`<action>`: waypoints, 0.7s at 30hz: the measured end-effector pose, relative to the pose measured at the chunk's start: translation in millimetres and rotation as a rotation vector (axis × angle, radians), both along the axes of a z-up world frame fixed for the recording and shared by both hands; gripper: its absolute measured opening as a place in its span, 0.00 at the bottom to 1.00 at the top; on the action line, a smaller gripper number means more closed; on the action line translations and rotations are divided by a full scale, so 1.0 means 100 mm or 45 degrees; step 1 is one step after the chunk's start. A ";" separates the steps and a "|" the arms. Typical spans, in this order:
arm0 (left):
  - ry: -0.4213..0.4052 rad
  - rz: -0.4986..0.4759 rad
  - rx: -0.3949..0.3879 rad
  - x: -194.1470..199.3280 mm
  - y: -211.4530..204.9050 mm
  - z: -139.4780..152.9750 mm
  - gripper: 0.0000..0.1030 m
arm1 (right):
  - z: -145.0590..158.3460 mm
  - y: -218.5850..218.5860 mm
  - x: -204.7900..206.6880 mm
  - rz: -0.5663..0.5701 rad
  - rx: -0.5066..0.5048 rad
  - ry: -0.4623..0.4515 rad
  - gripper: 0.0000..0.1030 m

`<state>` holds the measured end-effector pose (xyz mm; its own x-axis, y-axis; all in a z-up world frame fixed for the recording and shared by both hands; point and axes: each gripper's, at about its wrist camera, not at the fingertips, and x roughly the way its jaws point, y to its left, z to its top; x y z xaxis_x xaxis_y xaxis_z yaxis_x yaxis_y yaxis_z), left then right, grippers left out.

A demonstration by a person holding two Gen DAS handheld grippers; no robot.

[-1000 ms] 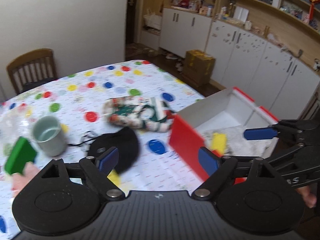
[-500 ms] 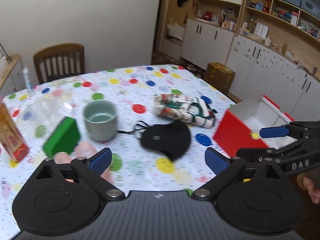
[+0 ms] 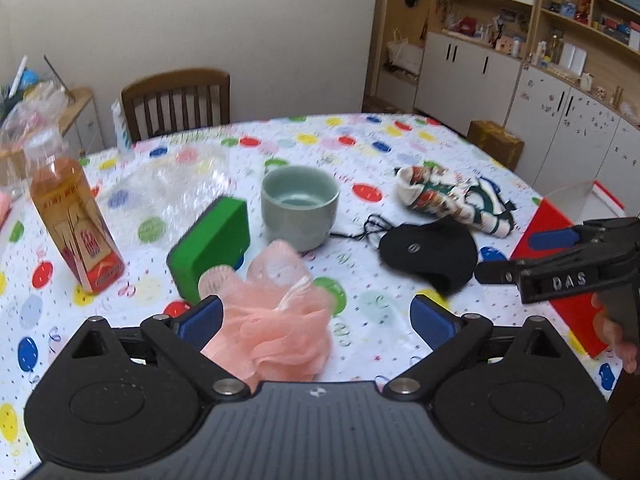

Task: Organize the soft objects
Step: 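Grasp the black face mask with the right tool while the left tool grasps the pink bath puff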

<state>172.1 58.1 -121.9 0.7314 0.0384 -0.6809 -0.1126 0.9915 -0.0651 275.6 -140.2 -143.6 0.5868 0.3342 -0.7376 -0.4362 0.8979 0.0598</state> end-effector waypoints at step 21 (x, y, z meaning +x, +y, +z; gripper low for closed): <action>0.181 0.087 0.066 0.42 0.18 -0.64 1.00 | -0.73 0.34 0.72 -0.131 -0.147 0.105 0.84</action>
<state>214.0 76.1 -186.1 0.6222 0.1228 -0.7731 -0.1847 0.9828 0.0075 347.4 -106.2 -217.0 0.5494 0.1859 -0.8146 -0.3399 0.9404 -0.0147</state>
